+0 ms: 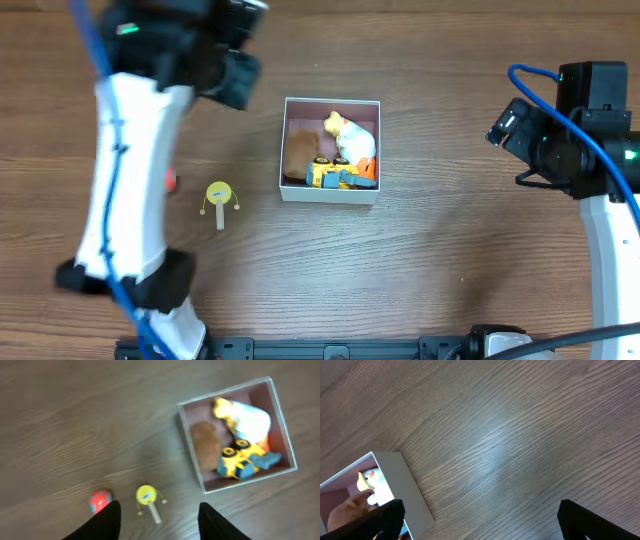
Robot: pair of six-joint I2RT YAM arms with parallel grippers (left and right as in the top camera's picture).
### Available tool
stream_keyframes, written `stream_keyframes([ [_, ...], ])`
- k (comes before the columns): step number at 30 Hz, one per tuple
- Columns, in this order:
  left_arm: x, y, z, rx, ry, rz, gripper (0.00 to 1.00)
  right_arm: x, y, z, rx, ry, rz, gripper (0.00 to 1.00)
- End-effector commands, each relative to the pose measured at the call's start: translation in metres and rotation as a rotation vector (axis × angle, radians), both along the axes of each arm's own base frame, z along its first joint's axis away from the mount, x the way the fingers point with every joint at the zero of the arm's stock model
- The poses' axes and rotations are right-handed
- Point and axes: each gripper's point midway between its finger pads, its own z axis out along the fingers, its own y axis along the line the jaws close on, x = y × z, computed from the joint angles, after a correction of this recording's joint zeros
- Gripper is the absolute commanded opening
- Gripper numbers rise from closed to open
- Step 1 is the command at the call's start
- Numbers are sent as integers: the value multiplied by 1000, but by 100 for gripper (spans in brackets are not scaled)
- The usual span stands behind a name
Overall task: Pack container
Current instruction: 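Move the left gripper to the red ball and grasp it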
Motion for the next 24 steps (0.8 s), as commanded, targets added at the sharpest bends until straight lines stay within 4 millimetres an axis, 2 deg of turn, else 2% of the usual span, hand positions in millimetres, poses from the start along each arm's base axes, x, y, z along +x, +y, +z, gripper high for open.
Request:
stream_keyframes([
  [1,-54,52,21,-5,-31,143,68,0,-1,6,-2,-16,-1,100],
  [2,-68,65,12,17,-3,181,74,0,-1,6,-2,-16,-1,100],
  [4,-96,91,-18,84,95,253,84,0,-1,6,-2,-17,-1,100],
  [5,-104,97,-36,90,147,273,100,0,-1,6,-2,-17,-1,100],
  [6,-107,96,-62,51,210,279,100,0,-1,6,-2,-17,-1,100],
  [8,-102,91,-99,-22,271,284,100,0,-1,6,-2,-16,-1,100],
  [10,-93,104,-149,-32,303,344,100,-3,-1,4,-2,0,-1,100],
  [12,-95,120,-188,-47,366,433,100,-7,-1,2,-2,17,-1,100],
  [13,-98,130,-210,-54,413,480,96,-7,-1,2,-2,18,-1,100],
  [16,-100,147,-238,-71,481,539,92,-7,-1,2,-2,16,-1,100],
  [18,-86,157,-255,-65,473,552,91,-6,-1,3,-2,13,-1,100],
  [22,-61,165,-282,-64,439,549,91,-6,-1,3,-1,13,-1,100],
  [24,-40,173,-299,-50,388,554,89,-6,-1,3,-1,13,-1,100],
])
